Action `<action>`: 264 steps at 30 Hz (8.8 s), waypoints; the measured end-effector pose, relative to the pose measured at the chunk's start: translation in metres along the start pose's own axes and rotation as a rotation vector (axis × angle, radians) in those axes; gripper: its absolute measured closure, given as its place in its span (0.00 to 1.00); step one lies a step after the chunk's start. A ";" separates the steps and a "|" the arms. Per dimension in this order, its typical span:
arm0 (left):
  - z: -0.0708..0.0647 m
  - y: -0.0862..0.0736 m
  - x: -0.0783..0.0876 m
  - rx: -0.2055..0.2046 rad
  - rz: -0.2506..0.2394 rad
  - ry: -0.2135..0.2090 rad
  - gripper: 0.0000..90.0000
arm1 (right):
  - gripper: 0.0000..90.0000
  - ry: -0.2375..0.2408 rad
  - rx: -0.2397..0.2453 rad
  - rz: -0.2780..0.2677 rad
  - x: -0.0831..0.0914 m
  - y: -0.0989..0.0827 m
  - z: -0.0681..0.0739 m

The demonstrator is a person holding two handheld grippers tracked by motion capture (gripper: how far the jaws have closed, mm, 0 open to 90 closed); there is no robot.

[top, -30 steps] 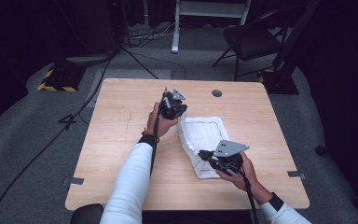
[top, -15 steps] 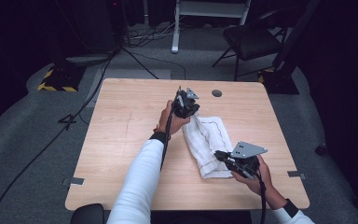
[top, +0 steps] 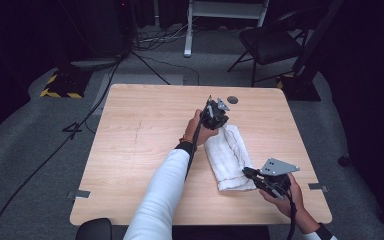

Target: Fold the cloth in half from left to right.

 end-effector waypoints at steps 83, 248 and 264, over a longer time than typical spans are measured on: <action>-0.129 -0.151 0.110 -0.092 0.086 -0.195 0.28 | 0.40 0.121 -0.012 0.219 -0.040 -0.039 0.001; -0.075 -0.113 0.118 -0.141 0.026 -0.084 0.25 | 0.45 0.119 0.039 0.104 -0.068 0.010 -0.030; -0.075 -0.134 0.074 -0.065 0.084 -0.129 0.18 | 0.44 0.154 0.010 0.166 -0.092 -0.009 -0.031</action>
Point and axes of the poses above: each handheld gripper's, and its own axes: x roughly backward along the jaws, y roughly out of its top, z roughly to its left, the point moved 7 cm from there along -x, roughly forward along the jaws, and after that the axes turned 7 degrees about -x, right-handed, at the moved point
